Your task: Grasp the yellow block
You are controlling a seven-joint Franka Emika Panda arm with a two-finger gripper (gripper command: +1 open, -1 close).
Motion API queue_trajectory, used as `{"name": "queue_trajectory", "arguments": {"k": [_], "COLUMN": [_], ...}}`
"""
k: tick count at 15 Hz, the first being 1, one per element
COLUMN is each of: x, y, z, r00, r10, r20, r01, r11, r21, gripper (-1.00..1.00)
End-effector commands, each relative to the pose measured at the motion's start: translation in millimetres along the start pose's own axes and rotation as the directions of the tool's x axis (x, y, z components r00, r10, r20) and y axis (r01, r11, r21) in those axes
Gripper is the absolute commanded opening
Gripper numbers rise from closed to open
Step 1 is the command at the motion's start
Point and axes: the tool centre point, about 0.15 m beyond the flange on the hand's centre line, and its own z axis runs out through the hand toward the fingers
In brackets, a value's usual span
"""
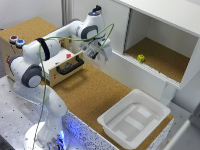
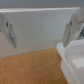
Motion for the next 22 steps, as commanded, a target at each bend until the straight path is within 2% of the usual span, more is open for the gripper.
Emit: {"name": "queue_trajectory", "arguments": {"k": [1,3,6,12,14,17,22], "x": [65.9,79.6,95.1,152.9,170.4,198.6,239.5], "y": [42.2,37.9,35.2,17.0,12.9,7.0,-10.4], "z": [38.5,41.7,48.3,41.3,44.1,57.4,61.0], "r00": [0.999,0.999,0.999,0.993,0.991,0.989,0.977], "r10": [-0.013,-0.042,-0.053,-0.044,-0.026,0.029,0.01], "r20": [0.034,0.025,0.008,-0.109,-0.13,-0.148,-0.214], "r01": [0.011,0.04,0.052,0.052,0.036,-0.01,0.015], "r11": [0.998,0.996,0.996,0.996,0.996,0.991,0.993], "r21": [0.058,0.086,0.076,0.069,0.077,0.133,0.116], "gripper": [1.0,1.0,1.0,1.0,1.0,1.0,1.0]}}
